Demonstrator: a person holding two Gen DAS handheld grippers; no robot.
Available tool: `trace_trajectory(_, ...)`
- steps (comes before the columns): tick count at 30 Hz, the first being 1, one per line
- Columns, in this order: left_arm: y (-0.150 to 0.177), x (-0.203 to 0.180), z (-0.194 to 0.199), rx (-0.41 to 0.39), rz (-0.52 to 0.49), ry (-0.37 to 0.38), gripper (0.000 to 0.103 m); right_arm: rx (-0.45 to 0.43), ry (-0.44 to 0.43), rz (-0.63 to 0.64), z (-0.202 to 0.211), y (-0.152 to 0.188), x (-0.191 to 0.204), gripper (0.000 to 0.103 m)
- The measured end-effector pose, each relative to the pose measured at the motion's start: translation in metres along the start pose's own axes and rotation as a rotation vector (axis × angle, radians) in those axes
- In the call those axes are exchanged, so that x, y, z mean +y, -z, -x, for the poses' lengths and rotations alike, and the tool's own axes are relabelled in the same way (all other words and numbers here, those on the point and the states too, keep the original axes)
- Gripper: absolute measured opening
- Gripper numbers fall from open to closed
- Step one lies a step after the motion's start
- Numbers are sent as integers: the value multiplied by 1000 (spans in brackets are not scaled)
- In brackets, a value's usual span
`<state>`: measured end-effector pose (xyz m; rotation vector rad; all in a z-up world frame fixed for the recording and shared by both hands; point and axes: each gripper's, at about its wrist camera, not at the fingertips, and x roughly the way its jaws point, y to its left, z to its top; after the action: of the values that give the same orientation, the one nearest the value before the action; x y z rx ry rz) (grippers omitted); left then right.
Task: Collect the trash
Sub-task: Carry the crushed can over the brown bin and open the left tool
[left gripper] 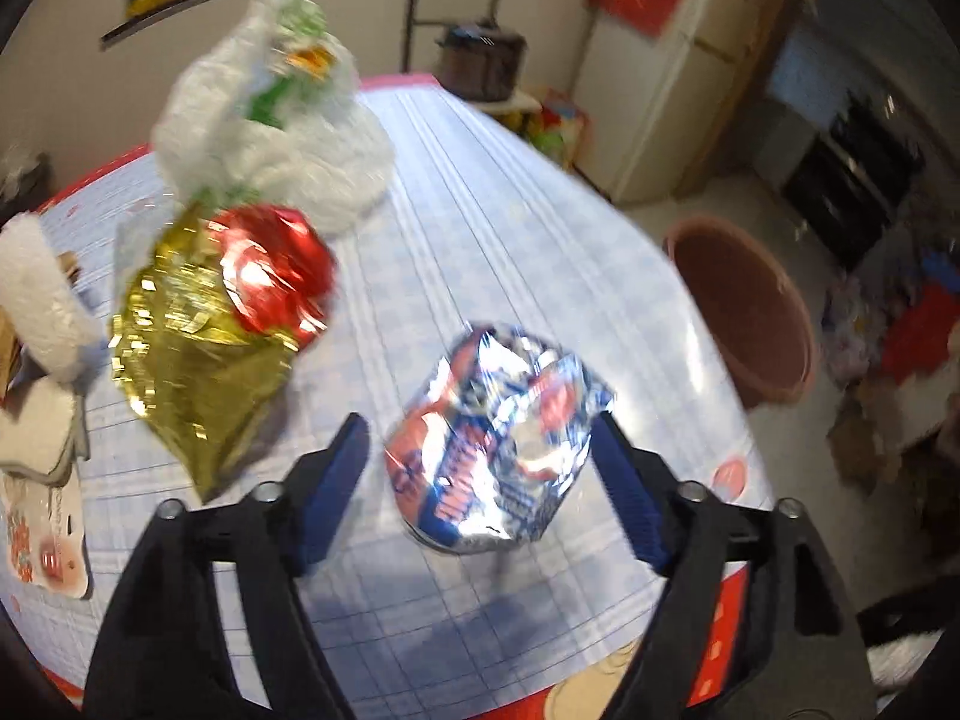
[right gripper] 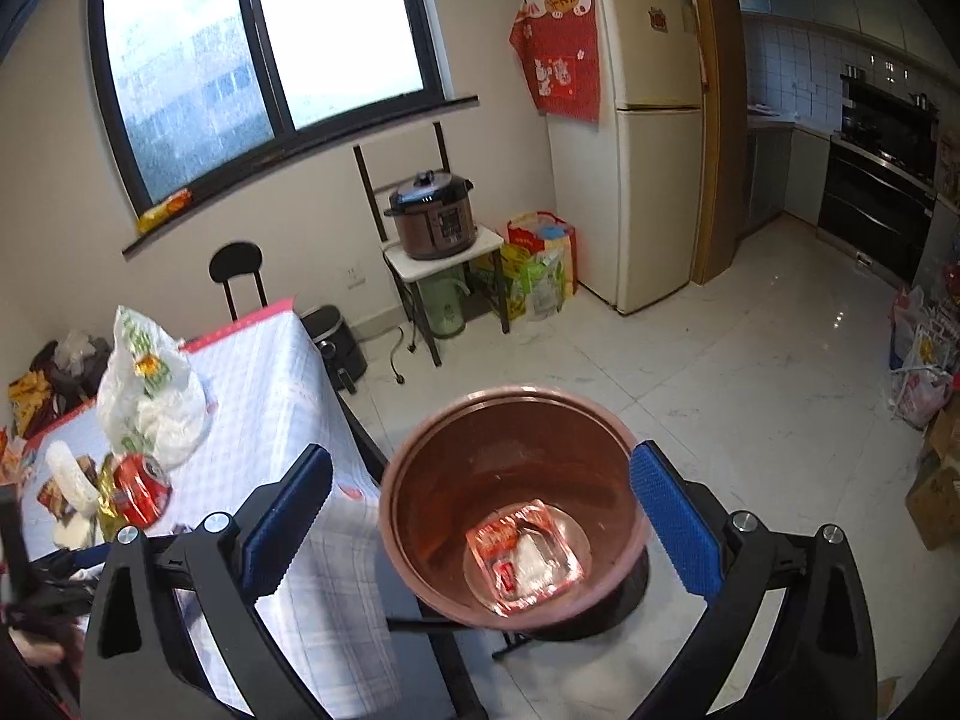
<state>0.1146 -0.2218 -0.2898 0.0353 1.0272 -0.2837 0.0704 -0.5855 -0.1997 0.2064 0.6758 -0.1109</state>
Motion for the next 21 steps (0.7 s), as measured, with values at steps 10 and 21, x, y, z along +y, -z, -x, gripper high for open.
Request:
trace_trajectory(10, 10, -37, -62, 75, -287, -250, 62, 35, 73, -70, 14, 18, -26, 98)
trace_trajectory(21, -46, -47, -18, -12, -203, -56, 17, 21, 63, -120, 21, 17, -38, 98)
